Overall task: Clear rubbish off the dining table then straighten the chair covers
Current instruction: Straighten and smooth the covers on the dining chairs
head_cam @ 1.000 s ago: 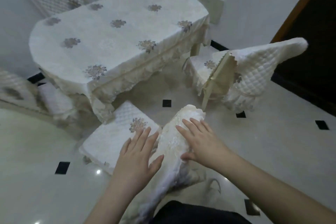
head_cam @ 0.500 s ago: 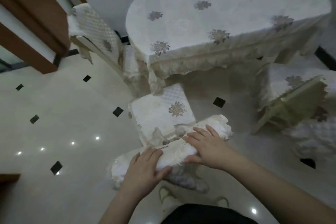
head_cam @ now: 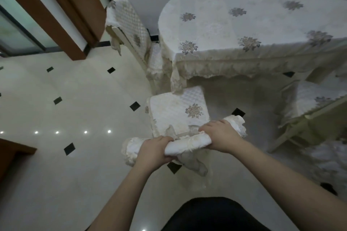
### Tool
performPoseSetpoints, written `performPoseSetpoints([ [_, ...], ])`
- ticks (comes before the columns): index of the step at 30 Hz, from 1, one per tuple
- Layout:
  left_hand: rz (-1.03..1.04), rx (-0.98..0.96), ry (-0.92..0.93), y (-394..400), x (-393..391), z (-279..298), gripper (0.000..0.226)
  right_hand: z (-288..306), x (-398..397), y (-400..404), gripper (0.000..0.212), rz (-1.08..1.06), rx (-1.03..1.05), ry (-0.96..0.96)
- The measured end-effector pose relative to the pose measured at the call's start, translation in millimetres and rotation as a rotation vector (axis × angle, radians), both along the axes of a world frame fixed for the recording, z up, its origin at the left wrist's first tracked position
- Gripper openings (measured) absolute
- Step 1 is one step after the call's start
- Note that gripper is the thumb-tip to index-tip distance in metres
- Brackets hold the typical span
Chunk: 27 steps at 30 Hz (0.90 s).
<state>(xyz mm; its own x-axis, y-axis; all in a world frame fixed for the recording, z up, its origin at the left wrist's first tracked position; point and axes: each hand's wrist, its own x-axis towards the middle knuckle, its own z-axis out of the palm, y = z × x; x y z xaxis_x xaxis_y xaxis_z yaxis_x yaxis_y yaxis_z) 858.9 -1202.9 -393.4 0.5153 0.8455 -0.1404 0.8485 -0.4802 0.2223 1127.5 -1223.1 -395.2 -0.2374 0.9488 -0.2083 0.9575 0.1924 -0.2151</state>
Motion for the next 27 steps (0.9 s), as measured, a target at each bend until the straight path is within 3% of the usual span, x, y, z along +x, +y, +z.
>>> performPoseSetpoints([
  [5, 0.021, -0.035, -0.032, 1, -16, -2, 0.059, 4, -6, -6, 0.044, -0.115, -0.053, -0.103],
  [9, 0.136, 0.064, 0.018, -4, -35, -12, 0.038, 12, -11, -15, 0.030, -0.128, -0.062, -0.179],
  [14, 0.095, 0.087, 0.017, -15, -39, -16, 0.028, 5, -15, -33, 0.014, -0.146, -0.020, -0.207],
  [27, 0.106, 0.061, -0.011, -43, -37, -11, 0.017, 21, -22, -63, 0.027, -0.137, -0.115, -0.269],
])
